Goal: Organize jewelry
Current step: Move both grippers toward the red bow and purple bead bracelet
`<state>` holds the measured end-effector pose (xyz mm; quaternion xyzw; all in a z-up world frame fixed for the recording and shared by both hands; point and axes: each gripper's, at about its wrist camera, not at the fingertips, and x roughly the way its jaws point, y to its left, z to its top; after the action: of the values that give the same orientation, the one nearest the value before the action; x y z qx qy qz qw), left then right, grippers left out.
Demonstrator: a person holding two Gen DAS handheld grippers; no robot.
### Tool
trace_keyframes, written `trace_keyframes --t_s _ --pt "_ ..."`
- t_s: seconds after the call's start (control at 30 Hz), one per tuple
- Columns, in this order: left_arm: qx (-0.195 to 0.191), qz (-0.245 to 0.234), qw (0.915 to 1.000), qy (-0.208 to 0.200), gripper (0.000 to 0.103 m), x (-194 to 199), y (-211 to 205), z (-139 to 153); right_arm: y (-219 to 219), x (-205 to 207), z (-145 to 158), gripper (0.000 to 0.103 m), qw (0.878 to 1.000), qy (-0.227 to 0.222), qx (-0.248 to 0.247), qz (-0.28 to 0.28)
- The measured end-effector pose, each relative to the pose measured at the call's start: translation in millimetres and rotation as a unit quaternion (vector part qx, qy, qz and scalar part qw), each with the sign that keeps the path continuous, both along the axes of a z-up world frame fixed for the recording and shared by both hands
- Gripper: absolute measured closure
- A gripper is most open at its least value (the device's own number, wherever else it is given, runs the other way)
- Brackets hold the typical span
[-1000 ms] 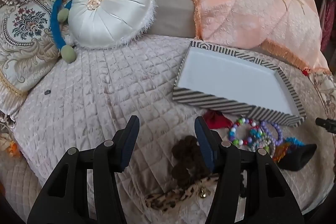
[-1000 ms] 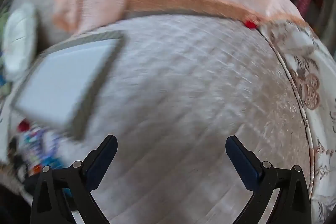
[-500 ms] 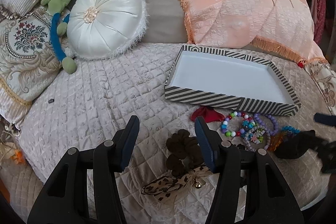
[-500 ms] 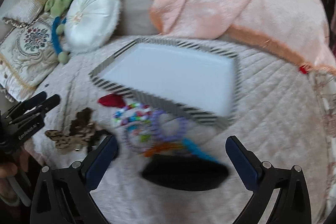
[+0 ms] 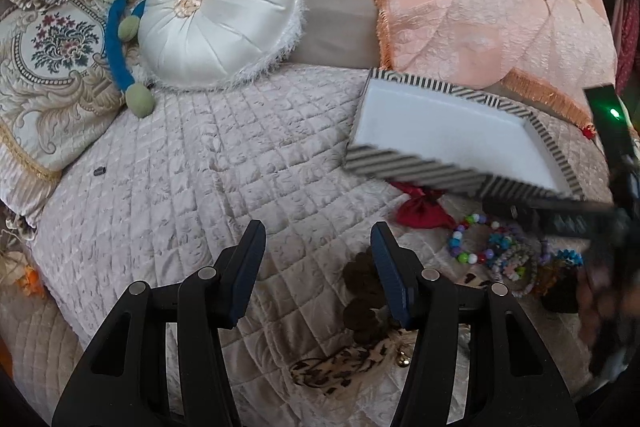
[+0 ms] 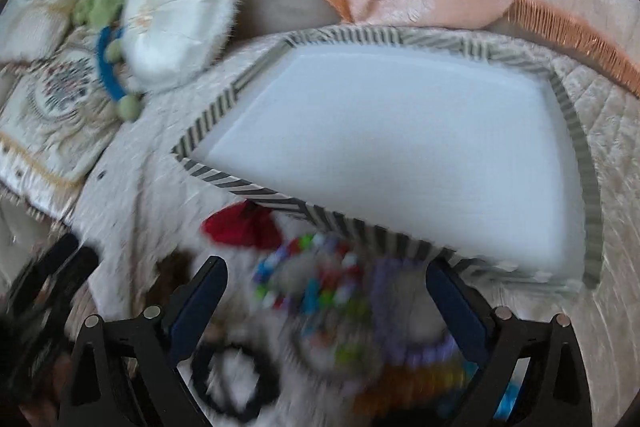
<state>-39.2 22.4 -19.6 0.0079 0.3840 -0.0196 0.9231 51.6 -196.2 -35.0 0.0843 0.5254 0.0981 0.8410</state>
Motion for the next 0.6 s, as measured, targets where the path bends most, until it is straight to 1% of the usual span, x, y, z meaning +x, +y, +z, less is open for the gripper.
trace_keyframes --t_s 0.03,0.1,0.13,0.23,0.27,0.37,0.47,0.53,0.6 --pt "-0.002 0.001 1.0000 0.001 0.048 1 1 -1 -2 9 -1 0.009 1.000 -0.005 -0.005 -0.006" --pt "-0.005 0.003 1.0000 0.003 0.048 4 2 -1 -5 18 1 0.009 1.000 -0.009 0.000 -0.006" --pt "-0.005 0.003 1.0000 0.003 0.048 5 2 -1 -6 19 2 0.009 1.000 -0.010 0.000 -0.004" --pt "-0.006 -0.001 1.0000 0.004 0.048 6 0 -2 -7 15 13 0.009 0.999 -0.029 -0.021 0.004" --pt "-0.006 -0.003 1.0000 0.005 0.048 6 -2 -2 -9 8 20 0.009 0.999 -0.040 -0.032 0.005" --pt "-0.007 -0.009 0.9999 0.007 0.048 7 -6 -3 -19 -9 34 0.009 0.997 -0.061 -0.042 0.007" --pt "-0.013 -0.013 0.9998 0.006 0.048 6 -8 -2 -30 -34 47 0.009 0.994 -0.088 -0.071 0.008" --pt "-0.018 -0.015 0.9997 0.005 0.048 6 -9 -1 -33 -45 48 0.009 0.992 -0.096 -0.087 -0.003" --pt "-0.020 -0.016 0.9997 0.005 0.048 6 -10 -1 -41 -53 46 0.009 0.992 -0.089 -0.084 -0.010"
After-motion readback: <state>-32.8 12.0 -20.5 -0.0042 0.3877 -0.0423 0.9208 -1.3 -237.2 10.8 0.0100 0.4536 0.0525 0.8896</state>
